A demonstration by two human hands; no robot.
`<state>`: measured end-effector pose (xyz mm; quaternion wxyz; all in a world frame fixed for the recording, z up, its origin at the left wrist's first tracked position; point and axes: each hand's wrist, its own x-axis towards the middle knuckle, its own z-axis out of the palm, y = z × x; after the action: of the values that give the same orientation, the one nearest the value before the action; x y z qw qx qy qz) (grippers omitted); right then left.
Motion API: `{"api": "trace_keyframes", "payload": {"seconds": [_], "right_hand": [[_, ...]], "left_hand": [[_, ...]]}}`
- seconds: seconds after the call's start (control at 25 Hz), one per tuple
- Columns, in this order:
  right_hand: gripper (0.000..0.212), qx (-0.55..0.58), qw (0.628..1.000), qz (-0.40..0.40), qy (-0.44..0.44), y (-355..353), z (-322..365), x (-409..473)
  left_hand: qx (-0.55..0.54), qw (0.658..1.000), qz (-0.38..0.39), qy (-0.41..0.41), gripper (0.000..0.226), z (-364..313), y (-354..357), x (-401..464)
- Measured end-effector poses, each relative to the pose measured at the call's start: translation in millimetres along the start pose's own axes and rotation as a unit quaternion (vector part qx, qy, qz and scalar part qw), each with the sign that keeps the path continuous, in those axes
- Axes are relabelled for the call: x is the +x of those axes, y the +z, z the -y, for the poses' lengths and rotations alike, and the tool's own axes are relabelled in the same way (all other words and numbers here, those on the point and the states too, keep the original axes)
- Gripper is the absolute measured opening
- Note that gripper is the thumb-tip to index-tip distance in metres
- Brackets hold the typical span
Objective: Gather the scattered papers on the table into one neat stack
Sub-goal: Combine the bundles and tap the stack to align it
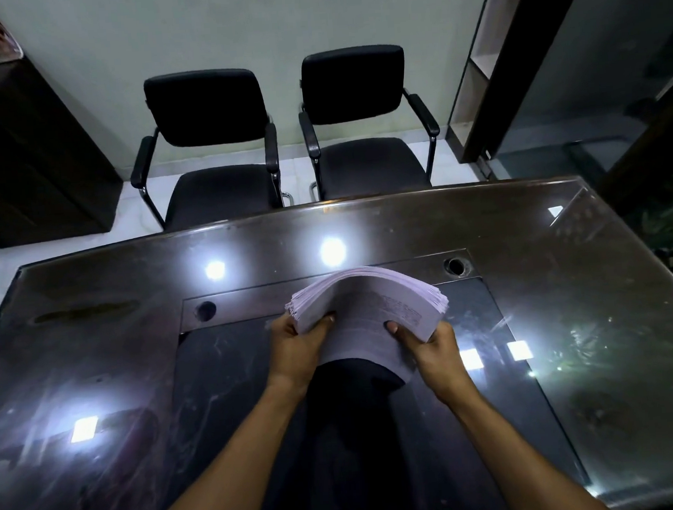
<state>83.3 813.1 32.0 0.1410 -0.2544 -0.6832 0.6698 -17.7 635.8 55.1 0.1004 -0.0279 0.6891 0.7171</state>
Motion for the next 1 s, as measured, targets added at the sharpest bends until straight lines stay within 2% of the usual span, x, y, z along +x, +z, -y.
{"api": "trace_keyframes", "payload": {"seconds": [0.16,0.28,0.48,0.56,0.68,0.8,0.92,0.96,1.0], "right_hand": [[0.016,-0.011,1.000,-0.005,0.017,2,-3,2],[0.030,-0.040,0.999,-0.002,0.009,0,-10,1],[0.035,-0.054,0.998,0.000,0.021,-2,-14,3],[0.038,-0.055,0.998,0.005,0.023,-2,-14,5],[0.041,-0.065,0.997,0.008,0.033,-3,-11,7],[0.035,-0.086,0.995,0.012,0.043,-3,0,11],[0.016,-0.092,0.994,0.036,0.038,-8,12,24],[0.008,-0.076,0.995,0.054,0.031,-10,18,28],[0.008,-0.054,0.996,0.070,0.025,-12,25,33]], "left_hand": [[-0.012,0.999,0.022,-0.031,0.029,3,2,-1],[-0.013,0.998,0.038,-0.045,0.039,13,-1,-1],[0.004,0.998,0.050,-0.040,0.046,16,-2,0],[0.019,0.997,0.055,-0.048,0.038,18,-5,1],[0.073,0.994,0.067,-0.054,0.005,31,-13,4],[0.133,0.987,0.061,-0.063,0.022,39,-15,6],[0.144,0.985,0.070,-0.058,0.008,30,-13,7],[0.130,0.986,0.082,-0.063,0.008,26,-12,10],[0.108,0.988,0.092,-0.066,0.013,23,-11,13]]}}
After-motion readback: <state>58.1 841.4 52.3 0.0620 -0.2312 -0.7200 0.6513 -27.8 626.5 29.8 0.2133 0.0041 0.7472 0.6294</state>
